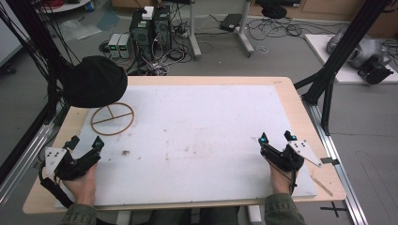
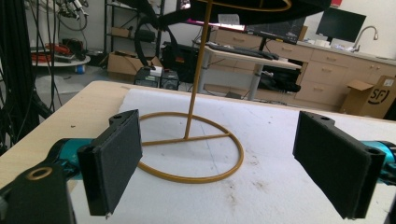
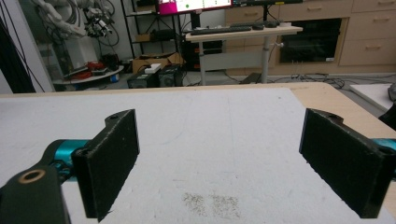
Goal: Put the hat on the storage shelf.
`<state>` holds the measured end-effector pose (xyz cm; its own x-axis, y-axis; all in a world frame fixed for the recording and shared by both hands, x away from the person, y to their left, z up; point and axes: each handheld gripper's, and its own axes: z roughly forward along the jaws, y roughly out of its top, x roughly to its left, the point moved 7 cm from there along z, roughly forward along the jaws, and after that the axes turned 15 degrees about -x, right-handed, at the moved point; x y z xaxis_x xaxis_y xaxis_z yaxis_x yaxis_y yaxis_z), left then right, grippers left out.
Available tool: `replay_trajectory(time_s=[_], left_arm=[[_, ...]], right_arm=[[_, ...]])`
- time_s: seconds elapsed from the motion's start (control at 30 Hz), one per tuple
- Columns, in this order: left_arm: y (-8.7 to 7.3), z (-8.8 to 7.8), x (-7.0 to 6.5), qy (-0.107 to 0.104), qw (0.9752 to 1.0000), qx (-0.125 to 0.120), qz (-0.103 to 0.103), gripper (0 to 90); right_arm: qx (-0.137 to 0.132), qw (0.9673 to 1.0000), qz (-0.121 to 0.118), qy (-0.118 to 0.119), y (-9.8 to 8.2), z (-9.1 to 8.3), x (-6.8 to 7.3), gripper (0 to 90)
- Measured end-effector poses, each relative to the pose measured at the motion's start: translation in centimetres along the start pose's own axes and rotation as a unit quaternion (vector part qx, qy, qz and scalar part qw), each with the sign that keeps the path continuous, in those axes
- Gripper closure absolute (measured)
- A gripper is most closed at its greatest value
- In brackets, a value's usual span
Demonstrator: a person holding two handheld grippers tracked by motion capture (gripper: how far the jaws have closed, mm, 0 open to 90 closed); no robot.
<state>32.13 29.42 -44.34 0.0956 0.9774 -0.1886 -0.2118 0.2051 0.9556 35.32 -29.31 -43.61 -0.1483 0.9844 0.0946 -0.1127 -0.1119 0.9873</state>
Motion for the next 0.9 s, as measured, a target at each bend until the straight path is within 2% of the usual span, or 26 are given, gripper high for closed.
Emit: replay_trajectory(time_s=[0.53,0.9], left_arm=[[-0.12,-0.05,-0.13,-0.003,1.0000,0.005,0.002,16.0],[-0.23,-0.07,-0.38,-0.006,1.0000,0.007,0.001,16.0]], right_arm=[[-0.005,0.9999,-0.008,0.010,-0.06,-0.06,0.47,11.3],[-0.013,0.9998,-0.016,0.006,0.15,-0.16,0.39,11.3]])
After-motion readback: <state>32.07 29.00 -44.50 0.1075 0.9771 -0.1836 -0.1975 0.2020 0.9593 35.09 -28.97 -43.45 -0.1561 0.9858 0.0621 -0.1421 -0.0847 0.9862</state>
